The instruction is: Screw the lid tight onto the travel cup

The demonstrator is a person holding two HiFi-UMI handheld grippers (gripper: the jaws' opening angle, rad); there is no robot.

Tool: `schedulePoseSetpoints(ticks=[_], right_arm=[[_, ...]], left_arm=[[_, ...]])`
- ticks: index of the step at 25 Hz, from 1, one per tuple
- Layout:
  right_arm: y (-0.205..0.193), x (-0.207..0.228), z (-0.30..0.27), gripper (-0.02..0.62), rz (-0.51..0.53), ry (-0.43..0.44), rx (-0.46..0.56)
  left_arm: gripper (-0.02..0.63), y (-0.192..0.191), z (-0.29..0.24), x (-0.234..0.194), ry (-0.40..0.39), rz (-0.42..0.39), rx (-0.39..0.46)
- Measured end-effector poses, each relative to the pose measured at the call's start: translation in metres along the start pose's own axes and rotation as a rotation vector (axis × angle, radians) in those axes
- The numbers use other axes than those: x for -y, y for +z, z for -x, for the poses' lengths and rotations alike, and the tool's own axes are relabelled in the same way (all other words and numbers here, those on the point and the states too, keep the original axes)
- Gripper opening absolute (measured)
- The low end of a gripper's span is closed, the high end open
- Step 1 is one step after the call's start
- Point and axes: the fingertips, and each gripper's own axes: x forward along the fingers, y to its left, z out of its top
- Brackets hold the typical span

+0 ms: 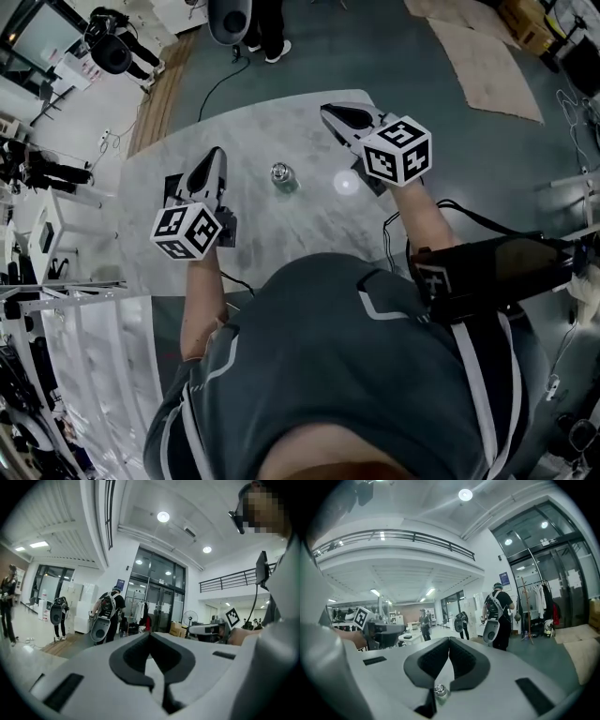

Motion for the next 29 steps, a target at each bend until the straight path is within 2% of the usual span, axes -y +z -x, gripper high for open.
schedulePoseSetpoints(ticks=[5, 13, 29], right_arm=[[0.000, 0.004, 0.002, 0.028, 0.027, -0.039, -0.016], [-0.003, -0.005, 0.007, 0.028, 0.046, -0.032, -0.024], [-0.001, 0.003, 0.018, 0.028, 0.060, -0.031, -0.029]], left_arm=[[0.009, -0.001, -0.006, 0.005, 0.015, -0.025, -0.046], [0.009, -0.008, 0.001, -0.004, 0.097, -0.047, -0.064], [0.009, -0.013, 0.001, 0.013, 0.114, -0.091, -0.099]])
